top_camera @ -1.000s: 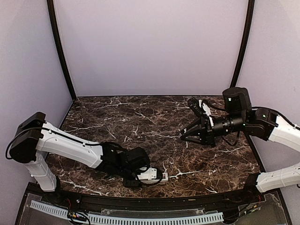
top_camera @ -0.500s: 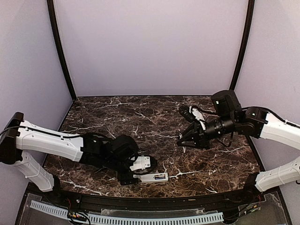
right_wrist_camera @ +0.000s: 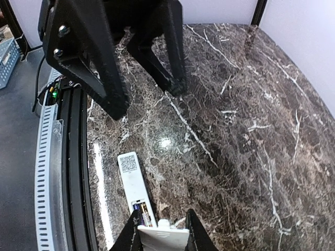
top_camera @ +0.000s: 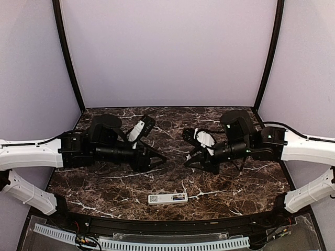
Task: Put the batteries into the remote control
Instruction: Pass from the right arm to the left
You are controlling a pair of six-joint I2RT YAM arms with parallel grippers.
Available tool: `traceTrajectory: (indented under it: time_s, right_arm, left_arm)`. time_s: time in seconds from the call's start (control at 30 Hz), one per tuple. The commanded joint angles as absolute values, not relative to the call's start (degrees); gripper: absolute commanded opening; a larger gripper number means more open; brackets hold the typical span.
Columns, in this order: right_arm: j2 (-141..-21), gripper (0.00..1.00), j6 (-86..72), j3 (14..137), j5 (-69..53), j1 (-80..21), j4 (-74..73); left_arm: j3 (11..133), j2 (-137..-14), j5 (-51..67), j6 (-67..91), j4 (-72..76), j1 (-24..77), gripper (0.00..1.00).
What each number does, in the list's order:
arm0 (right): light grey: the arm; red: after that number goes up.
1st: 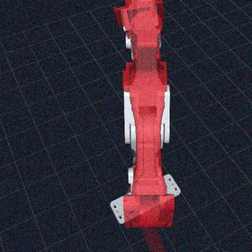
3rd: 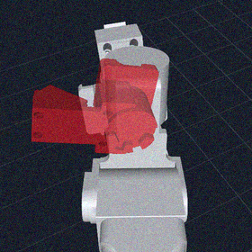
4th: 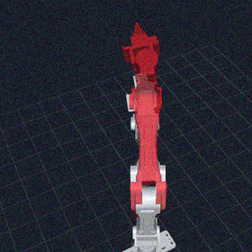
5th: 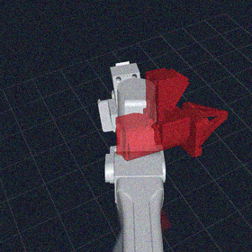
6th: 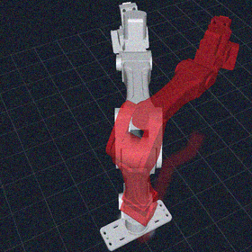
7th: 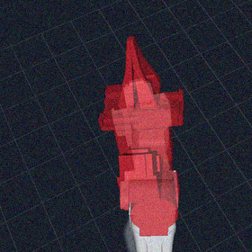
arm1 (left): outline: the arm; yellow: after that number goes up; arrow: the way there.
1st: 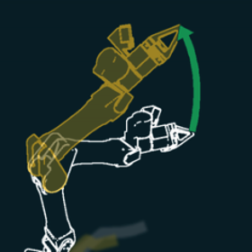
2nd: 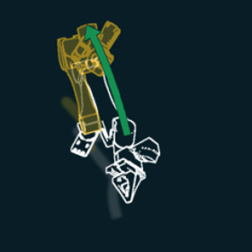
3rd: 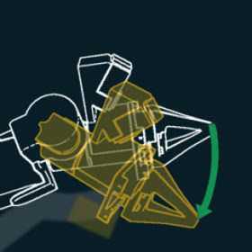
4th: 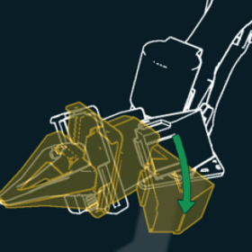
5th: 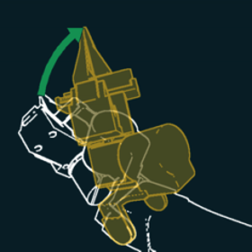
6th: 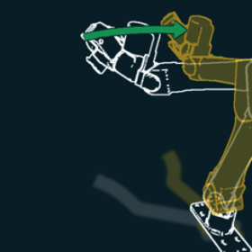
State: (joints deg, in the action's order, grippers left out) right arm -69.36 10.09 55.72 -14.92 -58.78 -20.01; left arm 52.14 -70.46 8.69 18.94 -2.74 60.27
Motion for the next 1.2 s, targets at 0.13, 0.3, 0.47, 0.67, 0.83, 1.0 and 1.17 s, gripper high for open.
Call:
traceTrajectory:
  time_s: [0.13, 0.3, 0.47, 0.67, 0.83, 1.0, 1.17]
  right_arm:
    - [-73.24, 0.04, 13.81, 54.83, -2.38, -64.13, -5.73]
    - [-76.73, 0.04, 14.21, 56.73, -1.76, -65.96, -4.65]
    - [-77.99, 0.04, 13.72, 57.45, -2.19, -66.52, -4.44]
    - [-77.54, 0.04, 13.27, 57.77, -2.73, -66.56, -3.74]
    - [-77.86, 0.04, 12.79, 58.5, -2.99, -66.66, -3.38]
    - [-78.31, 0.04, 13.08, 59.17, -2.05, -66.75, -3.6]
    - [-79.98, 0.04, 13.55, 61.49, 0.52, -66.76, -4.61]
  left_arm:
    - [57.09, -74.95, 8.22, 32.67, 2.99, 62.67, 0.57]
    - [59.26, -77.6, 4.14, 30.39, 1.63, 64.53, 0.53]
    - [59.93, -78.29, 2.91, 29.27, 0.37, 64.6, 0.37]
    - [59.24, -78.07, -1.04, 29.14, -2.42, 64.6, 0.31]
    - [59.4, -78.93, -1.34, 29.78, -3.08, 64.6, 0.26]
    - [60.19, -80.35, 1.4, 30.01, -4.06, 64.6, 0.16]
    - [60.68, -80.39, 3.51, 30.53, -3.46, 64.6, 0.11]
